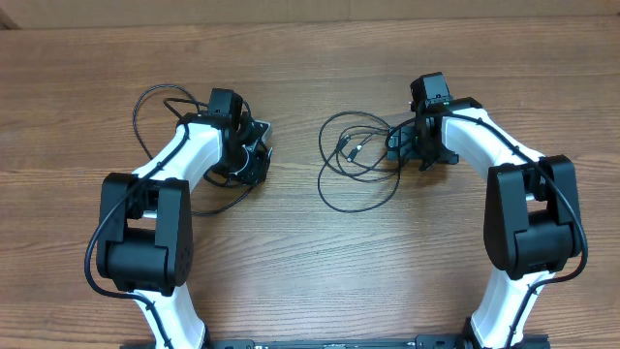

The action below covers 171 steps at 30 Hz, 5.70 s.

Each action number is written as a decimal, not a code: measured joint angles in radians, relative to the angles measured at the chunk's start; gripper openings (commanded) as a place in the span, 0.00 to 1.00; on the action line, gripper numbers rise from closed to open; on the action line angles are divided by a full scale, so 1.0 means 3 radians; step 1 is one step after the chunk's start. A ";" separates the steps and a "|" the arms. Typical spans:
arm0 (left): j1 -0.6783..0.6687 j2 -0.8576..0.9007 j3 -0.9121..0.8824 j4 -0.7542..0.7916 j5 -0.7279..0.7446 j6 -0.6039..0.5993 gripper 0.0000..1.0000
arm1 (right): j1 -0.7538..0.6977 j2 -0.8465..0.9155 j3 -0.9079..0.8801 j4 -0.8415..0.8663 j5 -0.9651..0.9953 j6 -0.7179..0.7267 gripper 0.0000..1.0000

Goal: Untangle cables

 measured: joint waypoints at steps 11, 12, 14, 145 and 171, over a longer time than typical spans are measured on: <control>0.0000 -0.0004 -0.0014 -0.0025 -0.0053 -0.0053 0.11 | 0.0000 0.0000 0.0000 0.0000 0.0000 0.0000 1.00; 0.0000 -0.0003 -0.0015 -0.0028 -0.0066 -0.0086 0.07 | -0.0001 0.0000 0.0000 0.0001 -0.0001 0.0000 1.00; -0.0001 -0.0003 -0.0018 -0.0031 -0.0100 -0.0154 0.04 | 0.0000 0.0000 0.0000 0.0001 0.0001 0.0000 1.00; 0.1081 -0.0005 0.0290 0.1085 -0.2205 -0.0716 0.08 | 0.0000 0.0000 0.0000 0.0000 0.0000 0.0000 1.00; 0.1902 -0.0005 0.0365 0.0512 -0.1593 -0.0938 0.26 | 0.0000 0.0000 0.0000 0.0000 -0.0001 0.0000 1.00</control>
